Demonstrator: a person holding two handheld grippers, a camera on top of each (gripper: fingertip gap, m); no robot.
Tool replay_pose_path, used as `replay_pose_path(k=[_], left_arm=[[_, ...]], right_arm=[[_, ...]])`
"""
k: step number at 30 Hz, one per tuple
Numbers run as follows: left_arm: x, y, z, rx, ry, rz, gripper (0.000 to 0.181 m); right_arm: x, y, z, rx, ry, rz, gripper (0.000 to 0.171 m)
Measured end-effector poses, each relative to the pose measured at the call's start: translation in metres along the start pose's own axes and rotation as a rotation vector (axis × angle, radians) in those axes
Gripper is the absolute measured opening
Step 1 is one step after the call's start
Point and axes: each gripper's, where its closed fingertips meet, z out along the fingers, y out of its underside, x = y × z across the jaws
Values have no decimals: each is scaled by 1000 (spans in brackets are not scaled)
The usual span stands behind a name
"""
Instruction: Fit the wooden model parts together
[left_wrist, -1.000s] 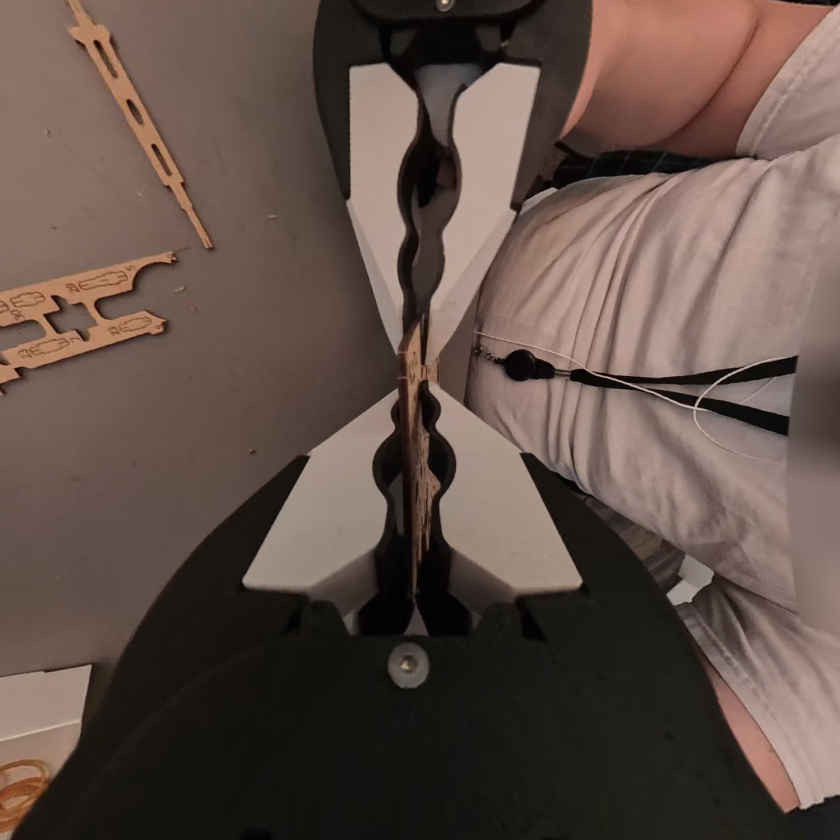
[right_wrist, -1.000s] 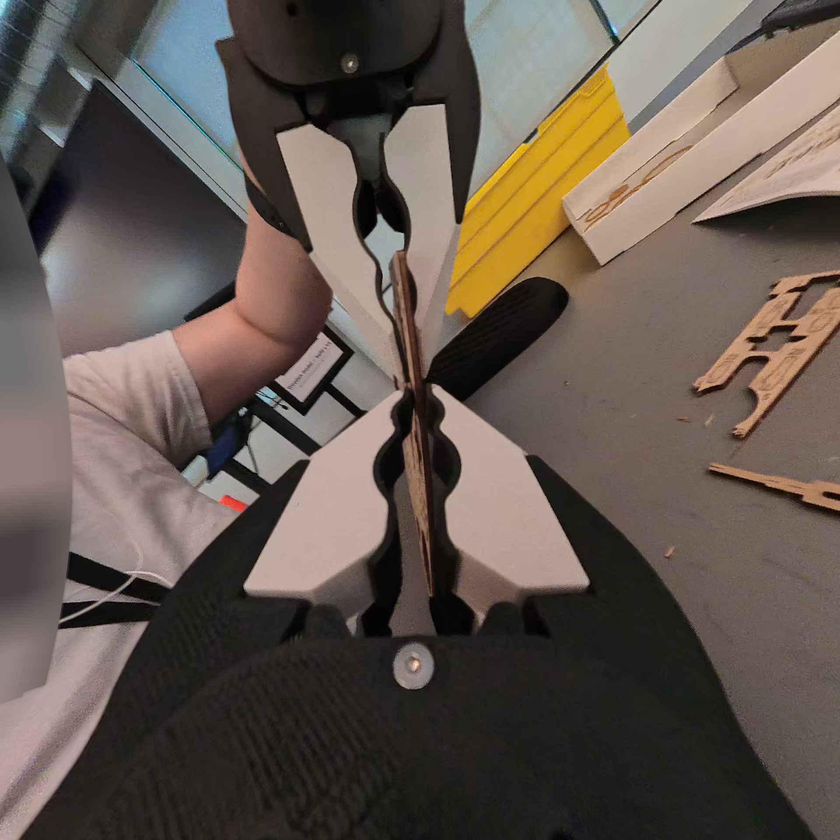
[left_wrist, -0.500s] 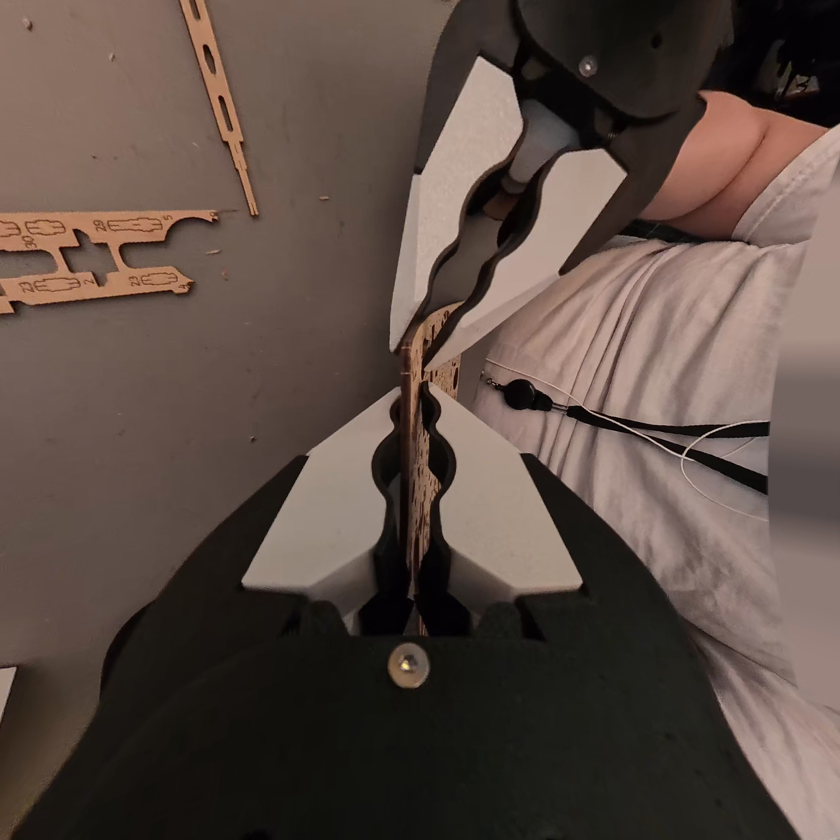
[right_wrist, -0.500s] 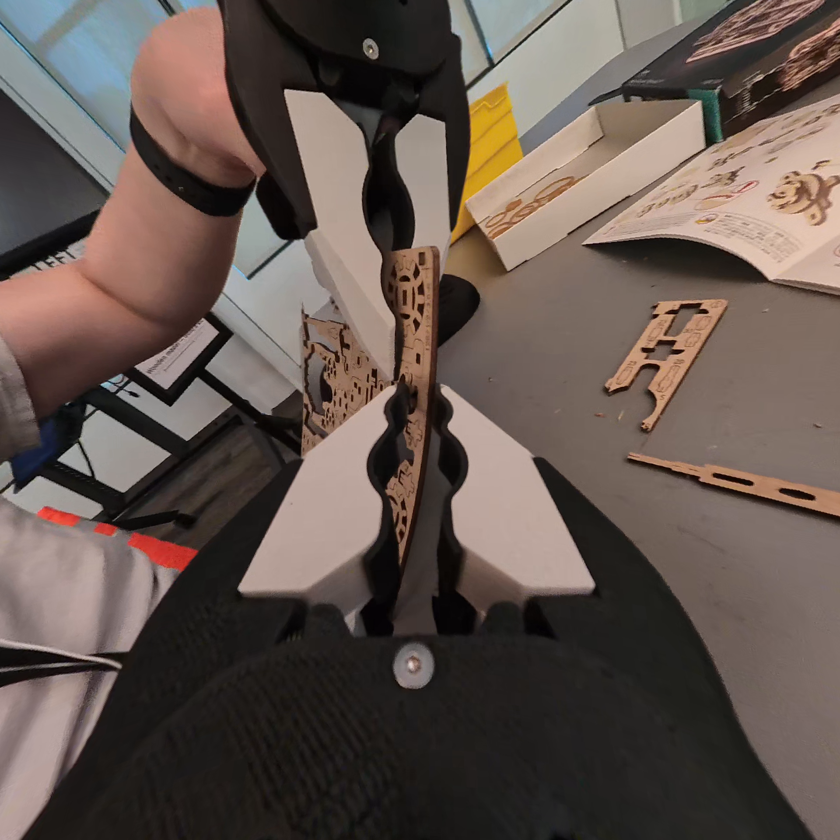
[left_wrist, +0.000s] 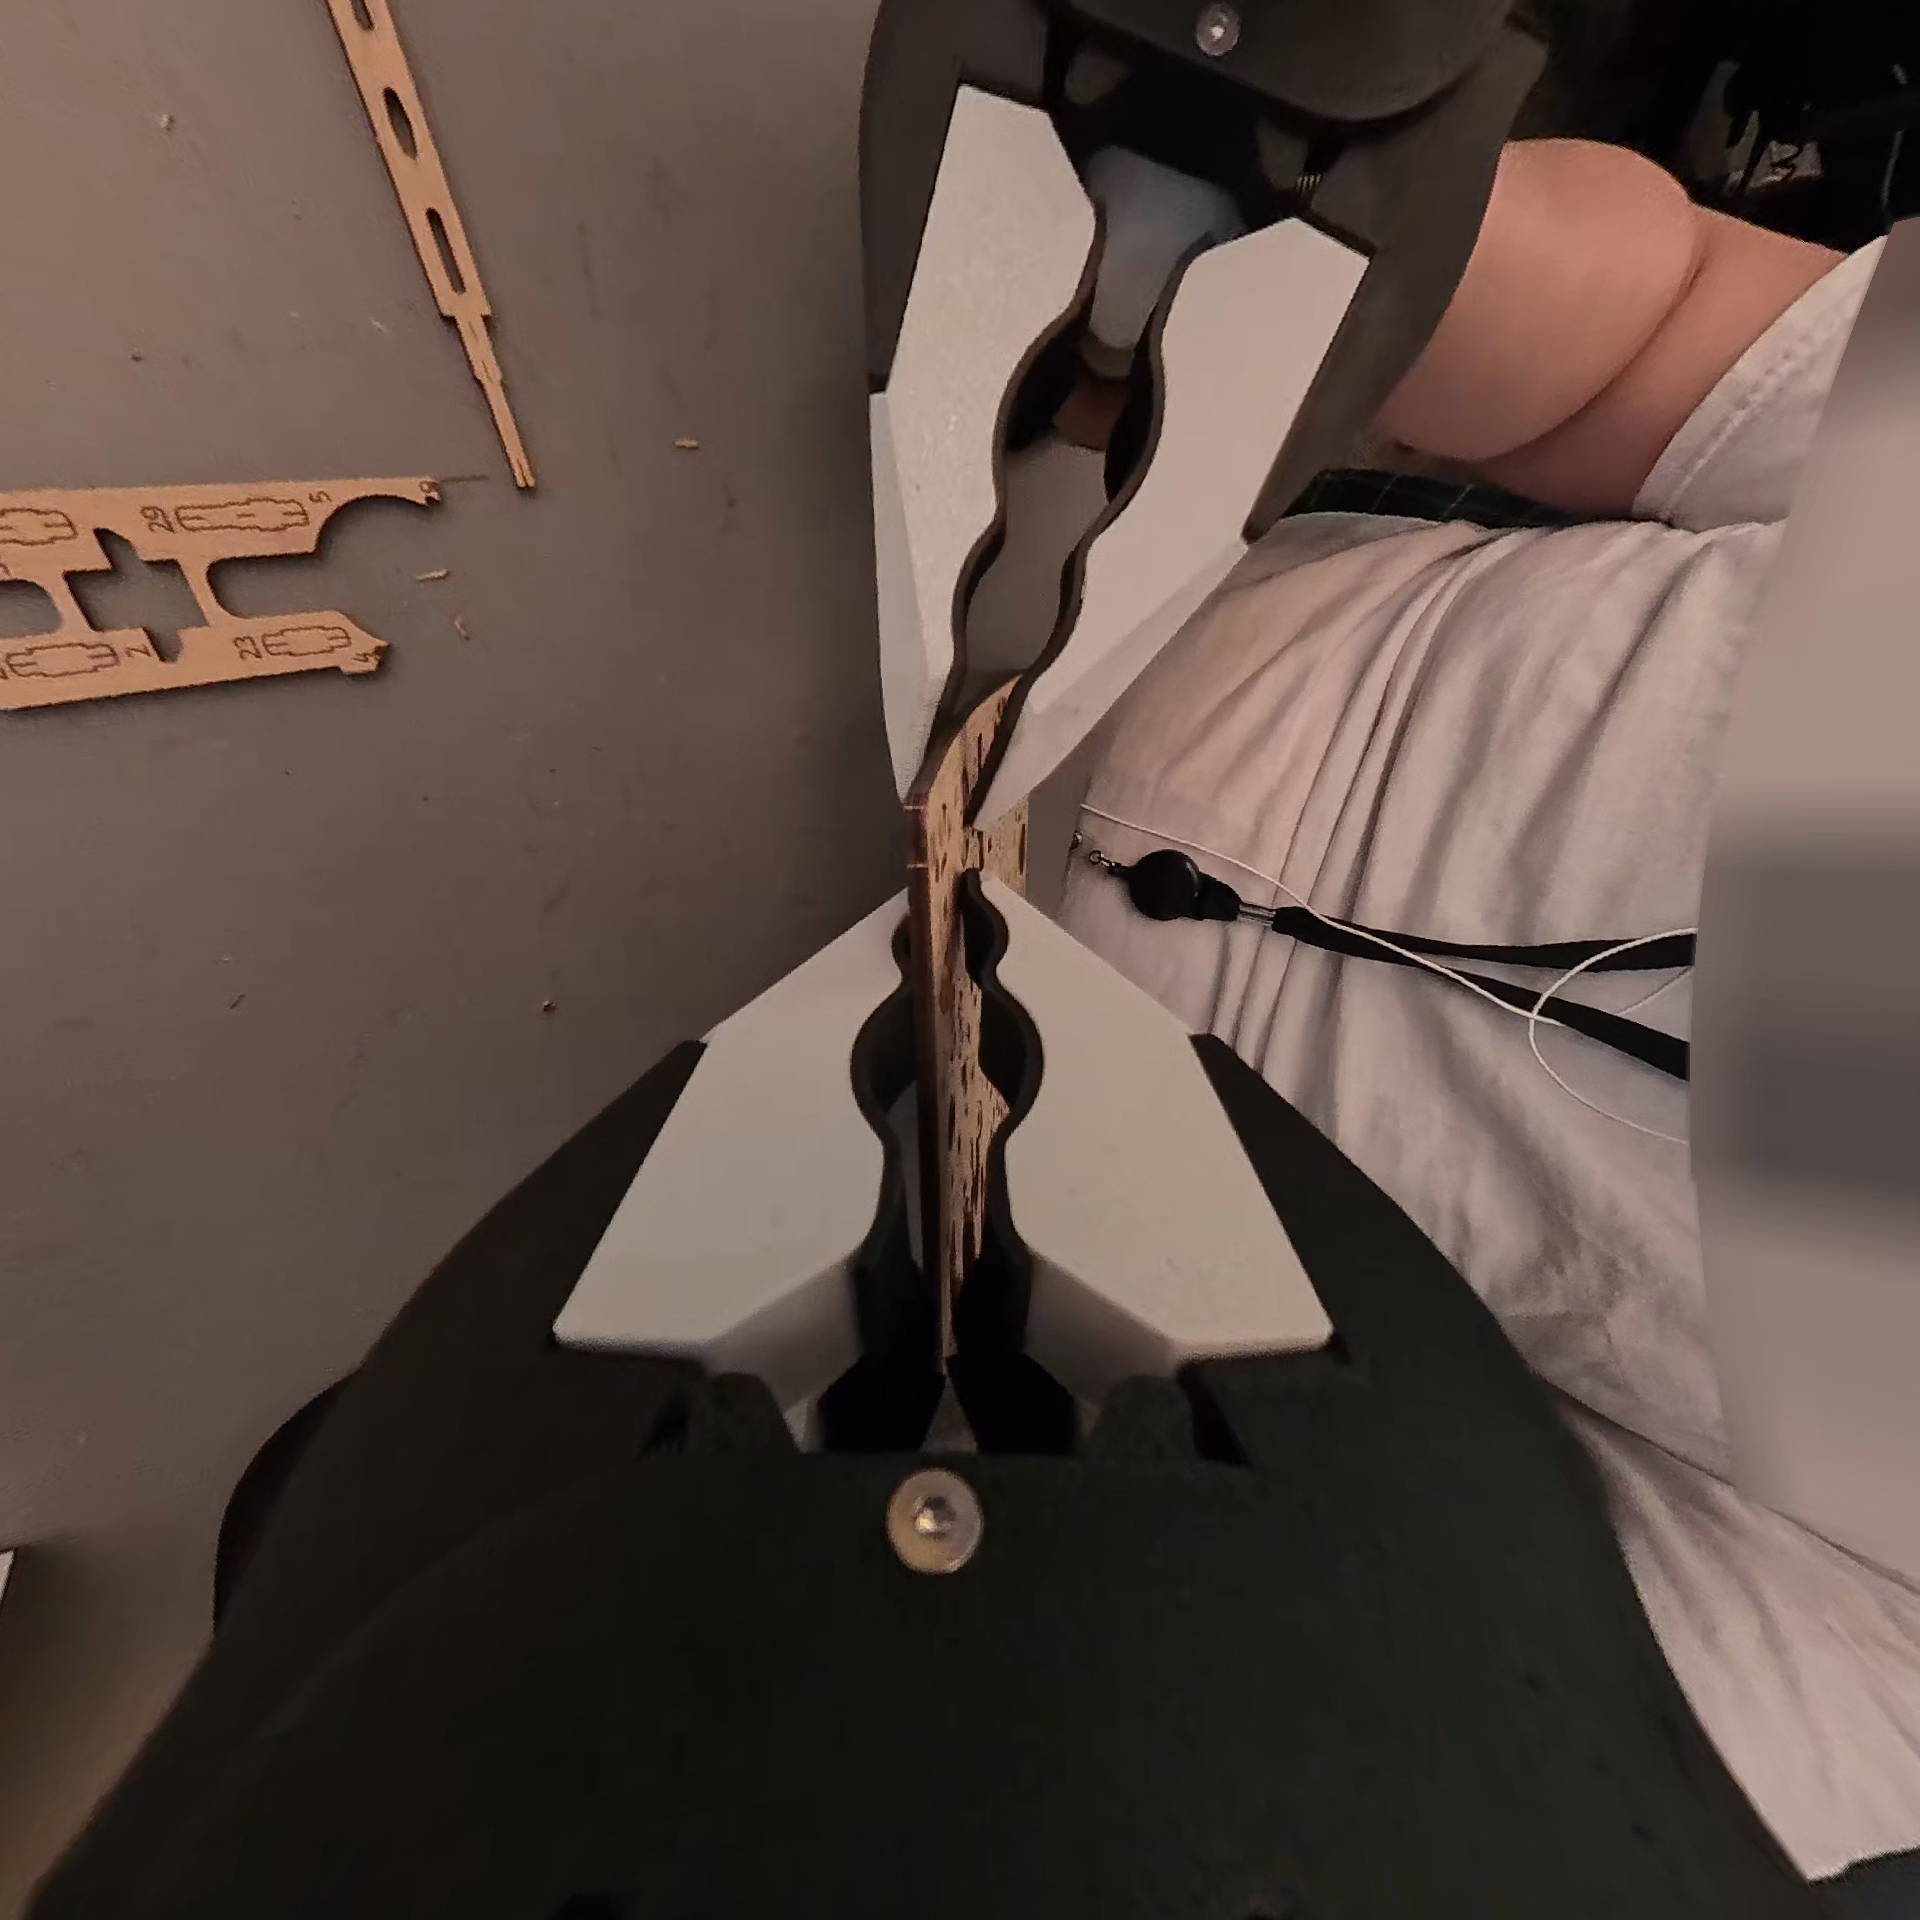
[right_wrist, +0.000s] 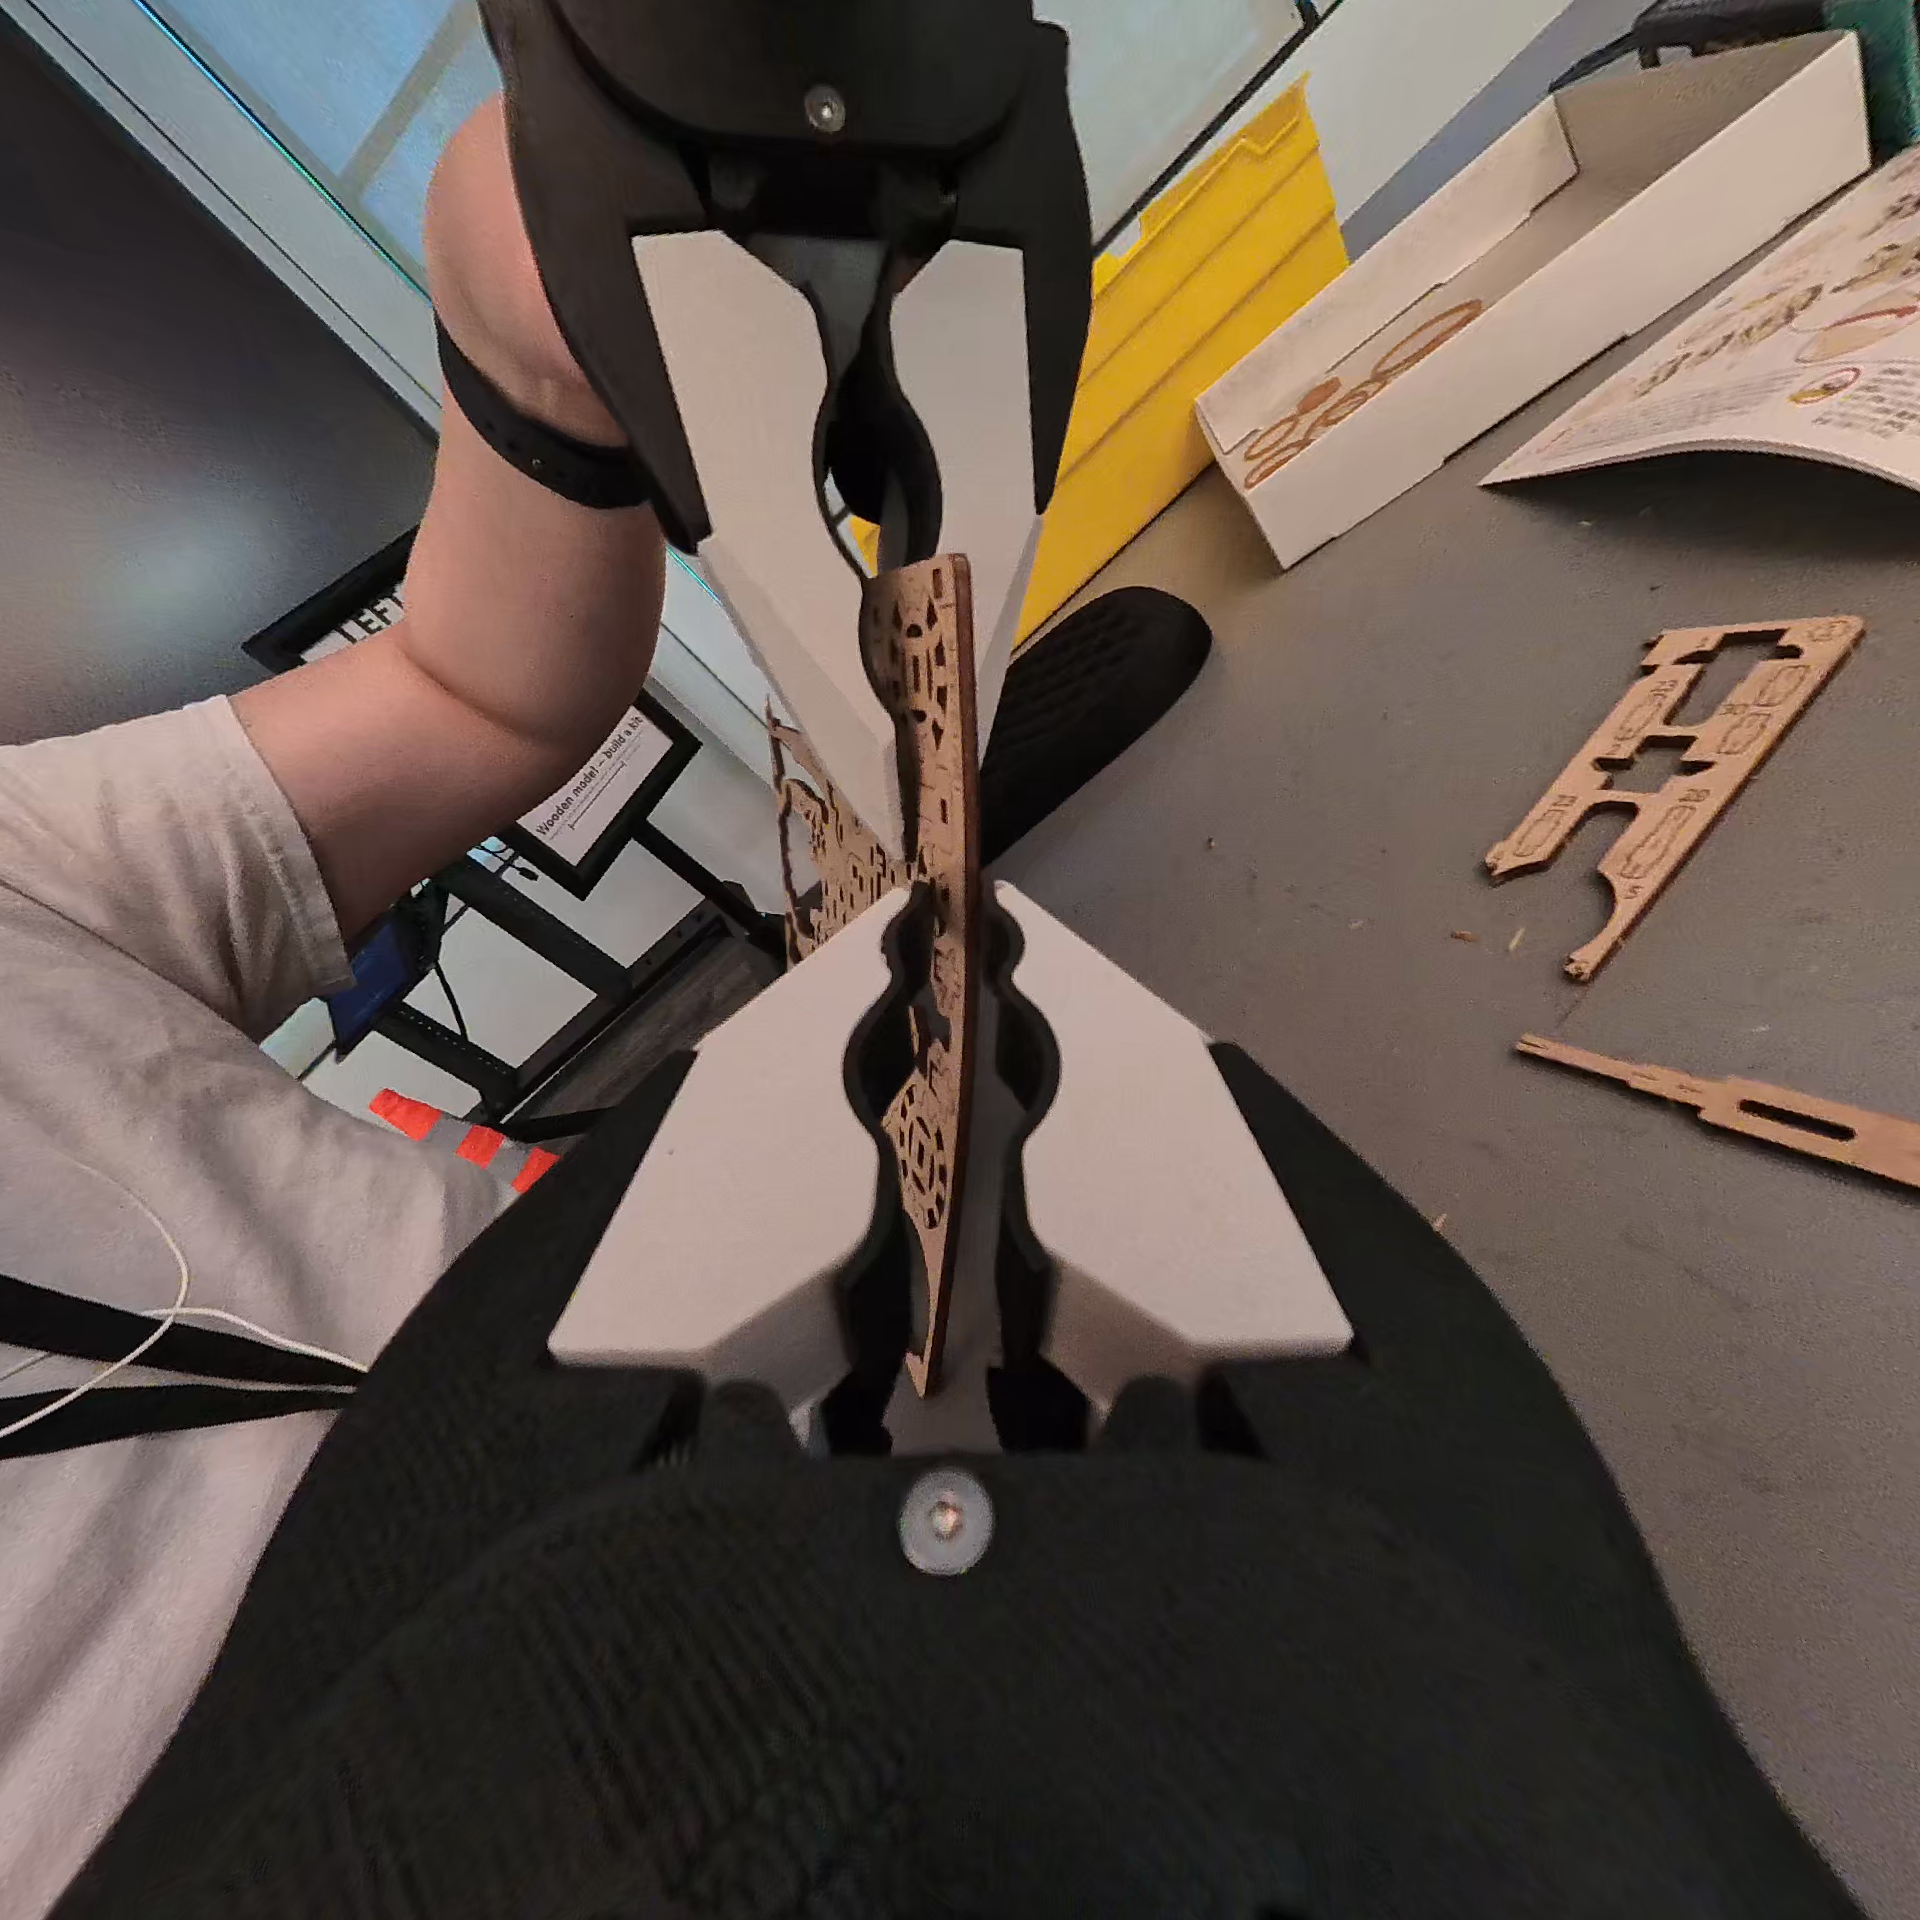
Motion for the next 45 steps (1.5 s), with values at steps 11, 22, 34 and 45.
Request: replay_pose_path(k=[11,22,34,45], left_arm=[[-7,2,2,6,-39,-24,2],[1,1,0,1,64,-20,2],[4,2,1,-13,59,-2,2],[5,8,4,-30,79,4,2]], right_arm=[[12,4,3,-31,182,-140,7],[-1,-6,1,45,65,-129,10],[-4,-6,-1,42,2,-83,6],[-4,2,3,-26,107,-267,8]])
